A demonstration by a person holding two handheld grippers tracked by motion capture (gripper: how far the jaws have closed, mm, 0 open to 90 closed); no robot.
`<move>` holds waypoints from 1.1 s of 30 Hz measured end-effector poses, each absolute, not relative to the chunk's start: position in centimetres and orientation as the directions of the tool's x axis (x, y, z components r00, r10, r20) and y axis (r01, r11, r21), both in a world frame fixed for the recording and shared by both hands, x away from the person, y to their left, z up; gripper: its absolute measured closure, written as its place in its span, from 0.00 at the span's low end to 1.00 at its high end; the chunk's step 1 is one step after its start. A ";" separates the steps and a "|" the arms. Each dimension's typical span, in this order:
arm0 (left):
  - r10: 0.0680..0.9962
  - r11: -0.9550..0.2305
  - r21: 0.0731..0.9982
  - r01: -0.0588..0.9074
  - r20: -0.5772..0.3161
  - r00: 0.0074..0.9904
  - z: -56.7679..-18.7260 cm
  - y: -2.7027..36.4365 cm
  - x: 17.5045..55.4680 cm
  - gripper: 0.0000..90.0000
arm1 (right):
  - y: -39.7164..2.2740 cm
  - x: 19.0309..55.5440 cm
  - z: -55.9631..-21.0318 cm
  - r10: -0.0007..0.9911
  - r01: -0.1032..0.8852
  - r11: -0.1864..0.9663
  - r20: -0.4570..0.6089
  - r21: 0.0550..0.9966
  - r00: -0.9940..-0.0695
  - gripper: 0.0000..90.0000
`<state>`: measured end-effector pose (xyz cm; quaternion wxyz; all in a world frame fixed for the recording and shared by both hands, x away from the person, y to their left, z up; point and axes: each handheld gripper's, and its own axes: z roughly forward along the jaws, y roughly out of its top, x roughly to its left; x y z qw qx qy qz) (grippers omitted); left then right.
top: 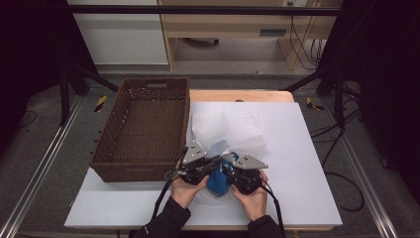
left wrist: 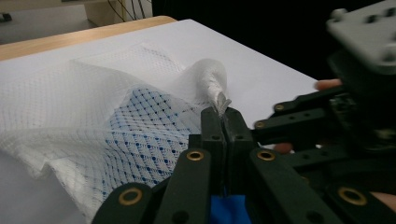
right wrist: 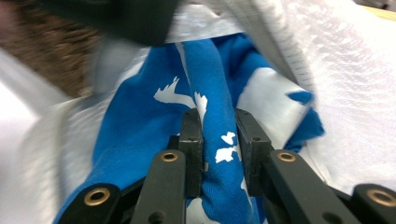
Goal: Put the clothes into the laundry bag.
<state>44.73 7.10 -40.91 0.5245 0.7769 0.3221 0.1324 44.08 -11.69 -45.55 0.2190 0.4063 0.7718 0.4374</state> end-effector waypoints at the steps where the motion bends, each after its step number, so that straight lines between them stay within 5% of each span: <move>1: 0.638 -0.245 0.899 0.363 -0.133 0.758 -41.0 7.1 44.8 0.99 | -11.5 44.4 -45.8 0.826 0.440 0.294 0.007 0.848 -0.564 0.83; 6: 0.641 -0.252 0.891 0.379 -0.140 0.755 -41.8 7.1 45.0 0.99 | -10.7 45.9 -47.5 0.818 0.475 0.332 0.002 0.815 -0.576 0.80; 17: 0.655 -0.263 0.883 0.389 -0.133 0.744 -42.2 7.3 45.5 0.99 | -15.5 42.6 -44.4 0.782 0.374 0.223 0.063 0.900 -0.620 0.45; 23: 0.654 -0.277 0.880 0.385 -0.120 0.747 -42.1 7.1 45.5 0.99 | -14.6 43.4 -46.6 0.785 0.430 0.270 0.062 0.862 -0.617 0.38; 28: 0.647 -0.282 0.878 0.387 -0.123 0.752 -42.4 7.0 45.6 0.99 | -13.4 44.5 -48.3 0.781 0.474 0.319 0.056 0.820 -0.622 0.48; 31: 0.644 -0.280 0.877 0.391 -0.131 0.754 -42.6 6.9 45.6 0.99 | -13.5 44.5 -48.2 0.776 0.473 0.304 0.073 0.827 -0.627 0.74; 33: 0.644 -0.284 0.876 0.390 -0.128 0.754 -42.7 6.6 45.6 0.99 | -13.5 44.2 -47.9 0.772 0.442 0.309 0.049 0.842 -0.634 0.79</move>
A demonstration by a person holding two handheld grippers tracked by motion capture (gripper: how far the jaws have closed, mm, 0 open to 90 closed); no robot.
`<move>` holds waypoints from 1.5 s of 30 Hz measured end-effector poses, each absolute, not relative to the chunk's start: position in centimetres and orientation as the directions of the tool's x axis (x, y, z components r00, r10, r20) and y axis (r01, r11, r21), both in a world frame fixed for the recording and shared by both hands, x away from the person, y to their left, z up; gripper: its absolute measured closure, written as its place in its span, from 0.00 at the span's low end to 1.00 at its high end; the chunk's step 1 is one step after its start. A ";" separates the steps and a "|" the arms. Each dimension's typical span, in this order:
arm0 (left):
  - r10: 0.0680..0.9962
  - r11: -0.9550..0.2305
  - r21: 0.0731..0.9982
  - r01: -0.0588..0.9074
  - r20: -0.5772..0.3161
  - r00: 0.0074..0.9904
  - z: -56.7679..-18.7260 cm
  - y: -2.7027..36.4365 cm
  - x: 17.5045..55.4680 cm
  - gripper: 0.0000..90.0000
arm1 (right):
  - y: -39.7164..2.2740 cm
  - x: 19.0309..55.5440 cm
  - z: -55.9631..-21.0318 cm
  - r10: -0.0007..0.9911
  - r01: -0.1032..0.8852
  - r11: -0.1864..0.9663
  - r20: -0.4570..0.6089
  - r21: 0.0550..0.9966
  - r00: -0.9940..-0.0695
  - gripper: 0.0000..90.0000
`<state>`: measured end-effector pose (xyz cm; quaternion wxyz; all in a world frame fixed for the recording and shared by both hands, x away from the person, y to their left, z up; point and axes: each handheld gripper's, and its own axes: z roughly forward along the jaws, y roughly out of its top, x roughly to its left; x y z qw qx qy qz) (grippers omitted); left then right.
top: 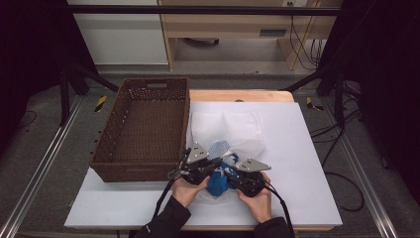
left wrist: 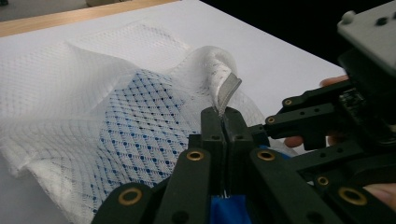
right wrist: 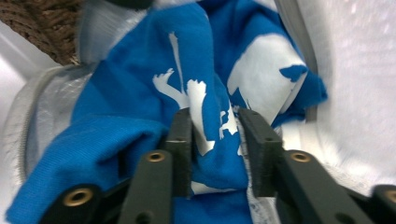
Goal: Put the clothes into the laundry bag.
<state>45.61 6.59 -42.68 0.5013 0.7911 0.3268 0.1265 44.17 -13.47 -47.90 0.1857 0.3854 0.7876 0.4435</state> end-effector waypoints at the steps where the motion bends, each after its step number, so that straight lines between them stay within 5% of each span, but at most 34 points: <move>1: 0.644 -0.285 0.876 0.389 -0.126 0.755 -42.6 6.5 45.6 0.99 | -13.6 44.0 -47.6 0.771 0.430 0.304 0.044 0.850 -0.635 0.79; 10: 0.632 -0.271 0.899 0.344 -0.103 0.768 -40.6 6.1 45.1 0.99 | -11.6 44.0 -45.5 0.746 0.376 0.294 0.035 0.878 -0.665 0.79; 14: 0.636 -0.259 0.899 0.353 -0.116 0.763 -40.6 6.7 45.1 0.99 | -11.2 46.1 -46.4 0.815 0.432 0.262 0.042 0.863 -0.578 0.78; 21: 0.644 -0.279 0.884 0.376 -0.119 0.756 -42.0 7.2 45.2 0.99 | -11.5 46.8 -47.3 0.829 0.462 0.274 0.036 0.843 -0.558 0.63; 26: 0.654 -0.271 0.879 0.393 -0.132 0.745 -42.5 7.5 45.6 0.99 | -13.4 44.5 -45.3 0.779 0.391 0.224 0.077 0.892 -0.622 0.50; 31: 0.654 -0.285 0.876 0.389 -0.120 0.747 -42.6 7.3 45.6 0.99 | -16.3 42.9 -43.9 0.781 0.380 0.211 0.078 0.900 -0.619 0.50; 39: 0.656 -0.283 0.875 0.393 -0.122 0.745 -42.7 7.3 45.7 0.99 | -17.7 41.7 -46.8 0.788 0.467 0.265 0.090 0.843 -0.609 0.68; 43: 0.656 -0.286 0.874 0.394 -0.121 0.745 -42.8 7.3 45.7 0.99 | -16.9 42.3 -46.9 0.787 0.479 0.282 0.085 0.832 -0.611 0.96; 45: 0.657 -0.284 0.874 0.394 -0.122 0.744 -42.8 7.3 45.8 0.99 | -17.0 42.4 -46.8 0.790 0.492 0.282 0.092 0.824 -0.607 0.99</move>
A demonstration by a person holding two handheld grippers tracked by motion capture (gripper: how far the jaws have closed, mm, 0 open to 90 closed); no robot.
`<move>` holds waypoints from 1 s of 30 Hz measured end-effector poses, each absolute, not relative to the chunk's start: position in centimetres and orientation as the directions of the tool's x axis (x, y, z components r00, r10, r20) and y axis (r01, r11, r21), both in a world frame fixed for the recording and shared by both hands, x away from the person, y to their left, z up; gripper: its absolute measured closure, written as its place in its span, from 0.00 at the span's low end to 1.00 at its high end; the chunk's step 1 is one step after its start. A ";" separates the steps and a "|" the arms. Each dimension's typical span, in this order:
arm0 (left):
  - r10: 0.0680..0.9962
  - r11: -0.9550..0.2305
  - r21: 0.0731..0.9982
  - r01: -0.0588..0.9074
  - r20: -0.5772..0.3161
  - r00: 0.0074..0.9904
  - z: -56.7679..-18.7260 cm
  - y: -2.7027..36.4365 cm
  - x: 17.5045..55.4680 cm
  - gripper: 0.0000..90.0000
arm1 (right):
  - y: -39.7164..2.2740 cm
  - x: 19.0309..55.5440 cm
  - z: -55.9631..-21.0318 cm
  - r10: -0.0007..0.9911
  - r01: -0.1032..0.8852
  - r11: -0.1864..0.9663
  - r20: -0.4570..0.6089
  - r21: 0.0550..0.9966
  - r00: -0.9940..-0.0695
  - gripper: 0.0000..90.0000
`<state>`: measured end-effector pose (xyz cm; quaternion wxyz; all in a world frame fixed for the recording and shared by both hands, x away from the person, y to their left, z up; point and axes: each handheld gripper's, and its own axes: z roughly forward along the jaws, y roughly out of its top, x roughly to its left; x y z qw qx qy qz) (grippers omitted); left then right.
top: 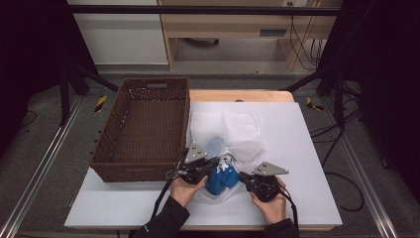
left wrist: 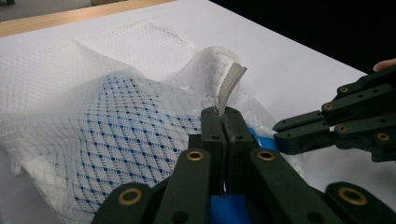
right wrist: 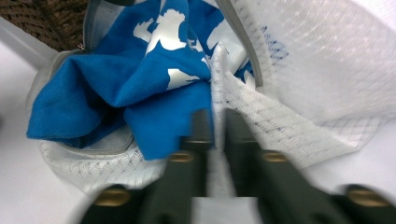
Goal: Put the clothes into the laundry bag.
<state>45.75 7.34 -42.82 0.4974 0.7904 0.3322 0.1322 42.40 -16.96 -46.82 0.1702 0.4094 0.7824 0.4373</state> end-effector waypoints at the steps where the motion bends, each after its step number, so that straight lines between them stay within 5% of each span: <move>1: 0.659 -0.282 0.874 0.397 -0.124 0.742 -42.9 7.4 45.8 0.99 | -17.3 42.0 -46.6 0.795 0.502 0.272 0.102 0.821 -0.598 0.99; 14: 0.653 -0.304 0.868 0.393 -0.111 0.750 -43.5 7.1 45.4 0.99 | -19.6 38.9 -48.9 0.830 0.557 0.300 0.077 0.774 -0.553 0.95; 20: 0.650 -0.298 0.870 0.394 -0.118 0.751 -43.4 7.3 45.4 0.98 | -18.9 38.8 -45.6 0.805 0.417 0.271 0.033 0.868 -0.592 0.69; 26: 0.650 -0.300 0.870 0.391 -0.114 0.751 -43.2 7.4 45.4 0.99 | -14.7 41.9 -46.1 0.762 0.435 0.308 0.054 0.846 -0.645 0.50; 30: 0.650 -0.294 0.872 0.392 -0.118 0.751 -43.2 7.5 45.4 0.99 | -13.2 43.4 -47.6 0.770 0.481 0.314 0.077 0.818 -0.634 0.58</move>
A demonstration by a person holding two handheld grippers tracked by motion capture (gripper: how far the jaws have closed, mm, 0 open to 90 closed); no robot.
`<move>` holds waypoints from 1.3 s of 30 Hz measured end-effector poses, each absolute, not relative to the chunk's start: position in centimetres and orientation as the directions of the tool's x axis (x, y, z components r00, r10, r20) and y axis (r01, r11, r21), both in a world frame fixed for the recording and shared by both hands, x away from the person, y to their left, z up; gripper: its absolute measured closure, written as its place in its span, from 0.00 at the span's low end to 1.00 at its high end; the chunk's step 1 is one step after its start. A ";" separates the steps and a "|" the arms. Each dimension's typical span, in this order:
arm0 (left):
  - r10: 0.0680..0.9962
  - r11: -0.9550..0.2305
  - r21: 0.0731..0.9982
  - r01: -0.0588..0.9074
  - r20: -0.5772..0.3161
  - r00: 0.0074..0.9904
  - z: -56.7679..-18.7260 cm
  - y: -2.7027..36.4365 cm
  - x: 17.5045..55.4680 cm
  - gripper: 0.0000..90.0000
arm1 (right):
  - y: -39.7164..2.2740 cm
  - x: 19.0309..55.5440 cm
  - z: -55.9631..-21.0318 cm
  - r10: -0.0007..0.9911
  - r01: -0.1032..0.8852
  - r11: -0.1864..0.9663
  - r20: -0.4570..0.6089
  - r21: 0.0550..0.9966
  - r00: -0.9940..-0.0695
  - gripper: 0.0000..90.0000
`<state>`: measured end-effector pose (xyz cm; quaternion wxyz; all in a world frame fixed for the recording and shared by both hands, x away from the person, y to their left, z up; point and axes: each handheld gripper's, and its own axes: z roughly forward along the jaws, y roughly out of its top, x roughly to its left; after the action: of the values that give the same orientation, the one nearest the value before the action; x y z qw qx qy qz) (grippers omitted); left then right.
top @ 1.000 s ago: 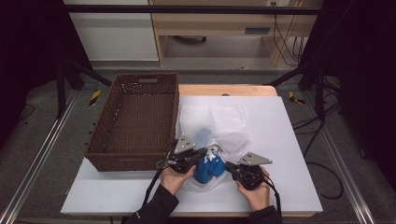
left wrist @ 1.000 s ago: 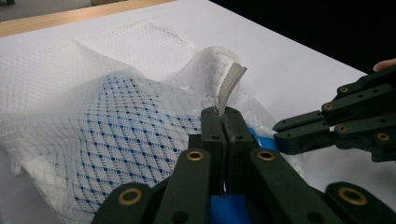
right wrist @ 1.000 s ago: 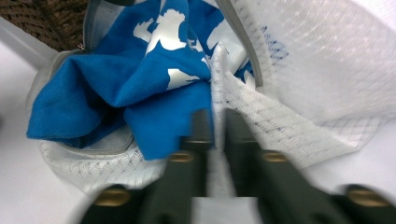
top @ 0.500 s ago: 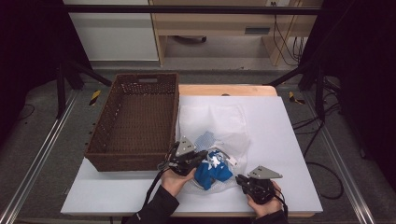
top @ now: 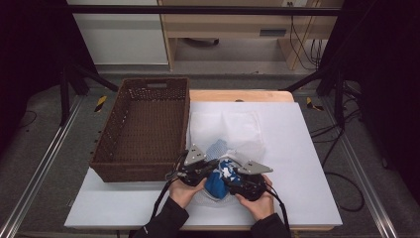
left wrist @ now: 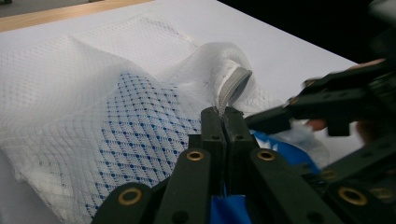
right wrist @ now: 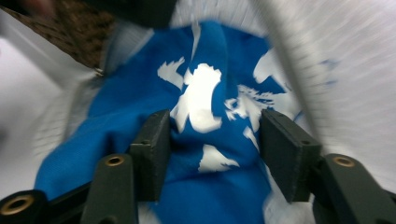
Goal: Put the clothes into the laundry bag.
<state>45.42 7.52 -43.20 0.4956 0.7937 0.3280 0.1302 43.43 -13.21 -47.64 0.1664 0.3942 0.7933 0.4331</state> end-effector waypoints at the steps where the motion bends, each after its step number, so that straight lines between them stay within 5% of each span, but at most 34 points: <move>1: 0.649 -0.295 0.871 0.392 -0.119 0.751 -43.2 7.5 45.5 0.99 | -12.6 43.7 -48.2 0.768 0.504 0.331 0.082 0.798 -0.635 0.71; 4: 0.649 -0.290 0.872 0.393 -0.122 0.751 -43.2 7.4 45.4 0.99 | -12.4 43.7 -47.9 0.775 0.509 0.349 0.062 0.787 -0.629 0.81; 11: 0.623 -0.272 0.892 0.361 -0.123 0.773 -42.0 7.2 44.4 0.99 | -12.0 44.6 -45.9 0.817 0.430 0.232 0.065 0.873 -0.572 0.82; 18: 0.621 -0.287 0.879 0.380 -0.131 0.772 -42.8 7.2 44.5 0.99 | -11.6 47.1 -47.9 0.889 0.470 0.236 0.006 0.850 -0.457 0.80; 29: 0.635 -0.287 0.870 0.400 -0.140 0.759 -43.7 7.6 45.0 0.99 | -16.2 43.0 -44.7 0.790 0.421 0.169 0.133 0.891 -0.599 0.57; 39: 0.639 -0.294 0.867 0.402 -0.134 0.757 -43.8 7.3 45.1 0.99 | -18.5 41.2 -47.4 0.818 0.510 0.305 0.053 0.804 -0.573 0.57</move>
<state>45.05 7.34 -43.79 0.4958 0.7955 0.3271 0.1196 41.18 -18.52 -47.41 0.1872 0.4222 0.7859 0.4112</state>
